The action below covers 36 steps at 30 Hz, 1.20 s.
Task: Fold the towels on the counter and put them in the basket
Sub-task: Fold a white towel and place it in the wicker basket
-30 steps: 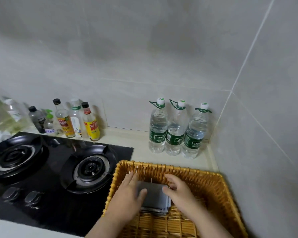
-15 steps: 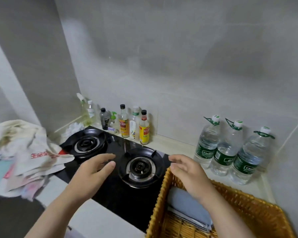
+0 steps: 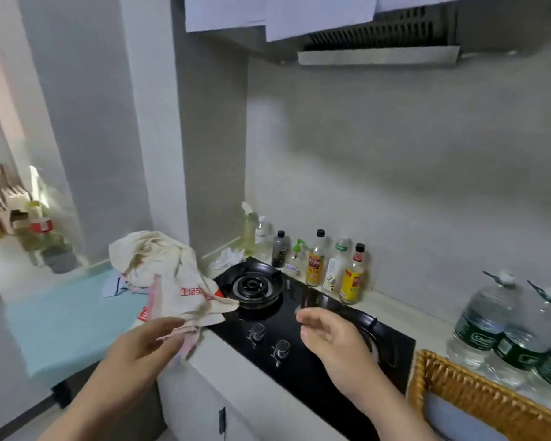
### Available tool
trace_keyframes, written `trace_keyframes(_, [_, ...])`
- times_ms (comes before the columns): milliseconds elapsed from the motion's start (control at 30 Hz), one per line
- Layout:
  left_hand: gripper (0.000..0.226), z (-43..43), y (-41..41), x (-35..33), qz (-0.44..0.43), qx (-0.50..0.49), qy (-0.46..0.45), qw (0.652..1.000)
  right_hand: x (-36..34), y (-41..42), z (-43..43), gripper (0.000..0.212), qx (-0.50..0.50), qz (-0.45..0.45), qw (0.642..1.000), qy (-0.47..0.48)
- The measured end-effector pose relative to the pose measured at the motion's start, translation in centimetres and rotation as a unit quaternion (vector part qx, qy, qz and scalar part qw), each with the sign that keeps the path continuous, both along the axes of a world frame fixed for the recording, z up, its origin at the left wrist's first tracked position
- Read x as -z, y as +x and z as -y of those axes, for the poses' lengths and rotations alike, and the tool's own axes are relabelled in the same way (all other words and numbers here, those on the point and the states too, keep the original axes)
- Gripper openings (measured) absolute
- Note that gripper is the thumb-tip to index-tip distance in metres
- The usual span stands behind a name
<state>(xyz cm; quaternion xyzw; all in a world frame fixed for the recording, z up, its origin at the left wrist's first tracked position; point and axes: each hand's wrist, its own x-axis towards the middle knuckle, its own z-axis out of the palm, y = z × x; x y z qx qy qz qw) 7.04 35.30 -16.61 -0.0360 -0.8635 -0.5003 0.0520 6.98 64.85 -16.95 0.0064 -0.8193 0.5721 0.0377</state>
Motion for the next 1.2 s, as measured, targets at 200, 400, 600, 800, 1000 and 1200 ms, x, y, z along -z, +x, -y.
trace_keyframes(200, [0.018,12.2,2.7,-1.1,0.001,-0.059,0.003,0.998,-0.9,-0.1,11.9,0.026,-0.05,-0.007,0.999,0.005])
trace_keyframes(400, [0.015,19.9,3.2,-2.6,-0.001,-0.072,-0.025,0.997,-2.0,-1.2,19.0,0.025,-0.08,-0.02,0.997,0.013])
trace_keyframes(600, [0.015,22.1,-0.6,-2.9,0.0,-0.049,-0.047,0.998,-1.0,-5.1,21.7,0.032,-0.076,-0.003,0.997,0.013])
trace_keyframes(800, [0.015,21.8,-9.9,-1.8,-0.003,-0.018,-0.079,0.997,1.8,-13.0,22.7,0.03,-0.052,0.014,0.999,-0.003])
trace_keyframes(1000, [0.018,22.3,-22.7,0.9,0.014,0.025,-0.106,0.994,4.9,-23.5,23.6,0.029,-0.02,0.033,0.999,-0.026])
trace_keyframes(1200, [0.021,23.1,-32.1,2.8,0.05,0.042,-0.102,0.993,6.7,-33.1,25.6,0.032,-0.012,0.063,0.998,-0.024])
